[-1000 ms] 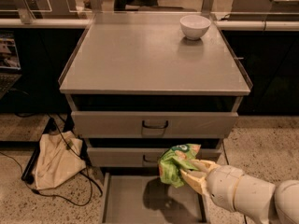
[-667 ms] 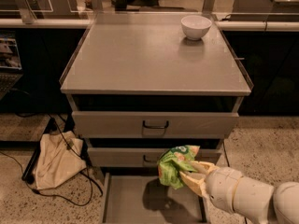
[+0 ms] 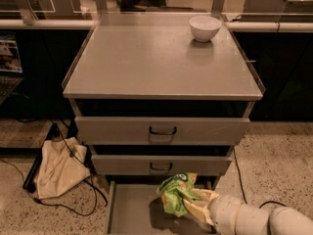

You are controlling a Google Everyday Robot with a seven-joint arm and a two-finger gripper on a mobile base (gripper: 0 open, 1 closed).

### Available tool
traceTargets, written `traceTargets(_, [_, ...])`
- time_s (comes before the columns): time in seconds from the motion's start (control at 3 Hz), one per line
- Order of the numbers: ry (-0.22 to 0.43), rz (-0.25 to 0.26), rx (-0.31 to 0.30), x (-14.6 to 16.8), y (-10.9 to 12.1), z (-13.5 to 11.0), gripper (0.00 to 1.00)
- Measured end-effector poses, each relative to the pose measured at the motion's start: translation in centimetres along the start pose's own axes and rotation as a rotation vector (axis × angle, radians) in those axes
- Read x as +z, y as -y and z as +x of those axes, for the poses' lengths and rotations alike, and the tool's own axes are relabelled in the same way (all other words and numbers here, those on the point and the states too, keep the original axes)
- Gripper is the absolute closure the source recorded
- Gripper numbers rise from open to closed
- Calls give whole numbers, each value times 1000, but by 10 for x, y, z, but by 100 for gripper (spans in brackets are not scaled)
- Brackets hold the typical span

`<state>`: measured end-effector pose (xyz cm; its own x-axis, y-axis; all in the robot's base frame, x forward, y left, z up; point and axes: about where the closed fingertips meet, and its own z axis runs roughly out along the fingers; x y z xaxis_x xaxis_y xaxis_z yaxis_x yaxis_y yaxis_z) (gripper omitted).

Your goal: Place green rice chip bag into bottom drawer

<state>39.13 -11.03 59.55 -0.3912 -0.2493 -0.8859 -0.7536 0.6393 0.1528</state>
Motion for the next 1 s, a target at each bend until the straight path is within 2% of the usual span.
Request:
traceTargets(0.33, [-38,-62,73,28,0,66,100])
traceTargets(0.67, [-104,-86,139,55,3,119,100])
traceTargets(1.0, [-202,-58,189,83,16,166,100])
